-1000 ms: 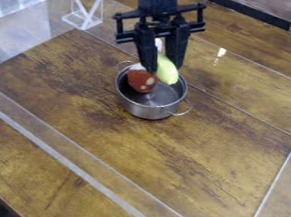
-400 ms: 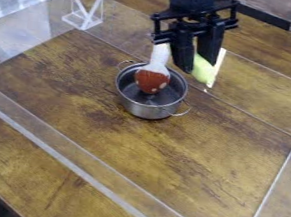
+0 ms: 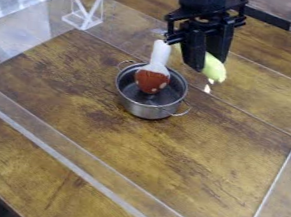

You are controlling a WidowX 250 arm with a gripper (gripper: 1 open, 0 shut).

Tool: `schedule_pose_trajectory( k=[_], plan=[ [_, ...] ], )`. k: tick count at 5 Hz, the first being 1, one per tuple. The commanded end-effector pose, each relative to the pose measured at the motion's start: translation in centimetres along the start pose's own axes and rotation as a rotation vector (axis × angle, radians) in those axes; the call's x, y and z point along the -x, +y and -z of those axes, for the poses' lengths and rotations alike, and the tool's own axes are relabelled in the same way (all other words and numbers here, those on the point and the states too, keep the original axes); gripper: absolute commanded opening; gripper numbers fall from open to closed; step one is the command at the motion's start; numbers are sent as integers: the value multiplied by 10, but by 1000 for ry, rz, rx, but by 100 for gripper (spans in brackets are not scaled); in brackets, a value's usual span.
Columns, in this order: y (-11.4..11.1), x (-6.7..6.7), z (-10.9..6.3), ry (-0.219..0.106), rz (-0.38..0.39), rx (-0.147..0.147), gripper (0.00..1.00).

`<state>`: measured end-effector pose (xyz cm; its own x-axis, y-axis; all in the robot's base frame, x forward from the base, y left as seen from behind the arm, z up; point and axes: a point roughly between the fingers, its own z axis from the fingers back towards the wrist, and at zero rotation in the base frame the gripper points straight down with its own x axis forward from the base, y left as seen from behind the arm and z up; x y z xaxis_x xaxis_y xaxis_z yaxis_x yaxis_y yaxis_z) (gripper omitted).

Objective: Move the green spoon to the right

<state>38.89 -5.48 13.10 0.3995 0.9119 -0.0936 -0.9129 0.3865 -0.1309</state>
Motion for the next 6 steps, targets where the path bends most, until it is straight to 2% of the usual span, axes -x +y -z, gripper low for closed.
schedule_pose_trajectory(
  k=[1, 2, 4, 6],
  plan=[
    [-3, 6, -5, -38, -22, 37, 0],
    [-4, 7, 4, -64, -51, 37, 0],
    [-11, 0, 4, -94, -17, 39, 0],
    [-18, 3, 7, -132, -66, 38, 0]
  ],
)
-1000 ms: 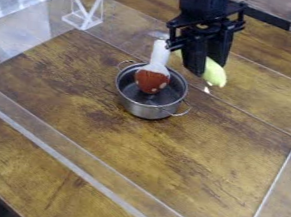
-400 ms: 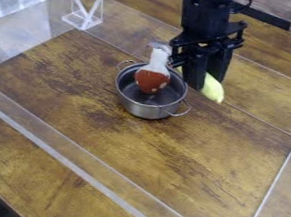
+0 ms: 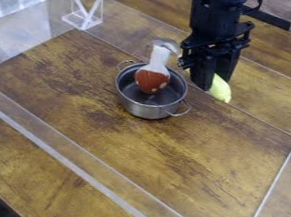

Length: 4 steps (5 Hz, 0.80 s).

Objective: Move the green spoon to the right

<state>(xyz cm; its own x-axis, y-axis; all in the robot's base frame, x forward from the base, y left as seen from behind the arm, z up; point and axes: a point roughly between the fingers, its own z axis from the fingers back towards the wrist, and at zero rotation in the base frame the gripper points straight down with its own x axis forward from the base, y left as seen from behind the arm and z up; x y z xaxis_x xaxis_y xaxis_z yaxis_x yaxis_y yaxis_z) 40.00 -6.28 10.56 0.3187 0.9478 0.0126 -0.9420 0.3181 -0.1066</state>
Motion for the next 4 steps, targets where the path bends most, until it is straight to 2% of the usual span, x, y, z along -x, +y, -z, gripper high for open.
schedule_pose_trajectory(
  k=[1, 2, 3, 4],
  plan=[
    [5, 25, -10, -12, 186, 36, 0],
    [14, 31, 11, -2, 377, 12, 0],
    [23, 34, 20, 13, 581, -10, 0],
    [21, 47, 34, 38, 733, -22, 0]
  ],
)
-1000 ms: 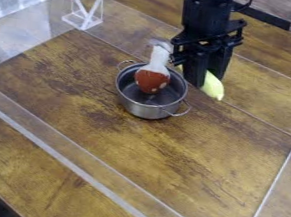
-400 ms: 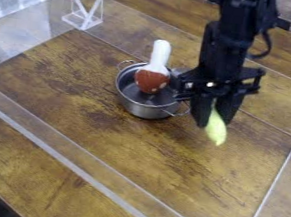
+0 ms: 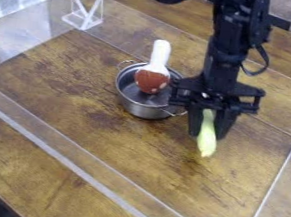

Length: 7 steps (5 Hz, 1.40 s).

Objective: Move the green spoon to the right

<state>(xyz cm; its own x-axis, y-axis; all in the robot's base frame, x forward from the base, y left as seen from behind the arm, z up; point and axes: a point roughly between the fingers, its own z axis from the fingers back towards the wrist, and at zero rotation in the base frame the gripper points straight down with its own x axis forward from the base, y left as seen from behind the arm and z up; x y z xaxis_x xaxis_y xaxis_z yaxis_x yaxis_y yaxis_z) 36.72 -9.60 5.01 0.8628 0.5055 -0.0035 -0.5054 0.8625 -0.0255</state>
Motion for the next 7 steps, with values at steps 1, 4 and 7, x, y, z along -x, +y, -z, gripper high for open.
schedule_pose_trajectory(
  k=[1, 4, 7],
  plan=[
    [-15, 6, -4, -10, 168, 41, 0],
    [-24, 15, -7, 104, 482, 48, 0],
    [-13, 25, 6, 175, 628, 72, 0]
  ],
)
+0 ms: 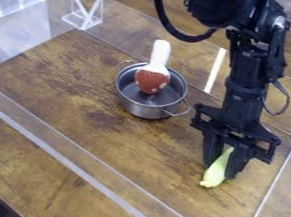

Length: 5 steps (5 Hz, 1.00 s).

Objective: Move the green spoon to the right

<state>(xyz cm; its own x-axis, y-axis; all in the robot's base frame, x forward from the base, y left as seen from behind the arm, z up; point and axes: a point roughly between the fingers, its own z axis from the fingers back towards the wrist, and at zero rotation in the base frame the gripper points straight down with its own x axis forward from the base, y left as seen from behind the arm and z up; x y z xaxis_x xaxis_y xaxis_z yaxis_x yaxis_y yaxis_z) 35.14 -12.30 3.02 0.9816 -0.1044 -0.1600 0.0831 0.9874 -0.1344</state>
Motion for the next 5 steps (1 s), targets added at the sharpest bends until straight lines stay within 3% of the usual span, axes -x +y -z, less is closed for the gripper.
schedule_pose_trajectory(
  k=[1, 3, 5],
  plan=[
    [10, 1, -19, -15, 2, 20, 0],
    [11, -15, -17, 8, -31, 51, 0],
    [-4, -20, -14, 67, 179, 51, 0]
  ],
)
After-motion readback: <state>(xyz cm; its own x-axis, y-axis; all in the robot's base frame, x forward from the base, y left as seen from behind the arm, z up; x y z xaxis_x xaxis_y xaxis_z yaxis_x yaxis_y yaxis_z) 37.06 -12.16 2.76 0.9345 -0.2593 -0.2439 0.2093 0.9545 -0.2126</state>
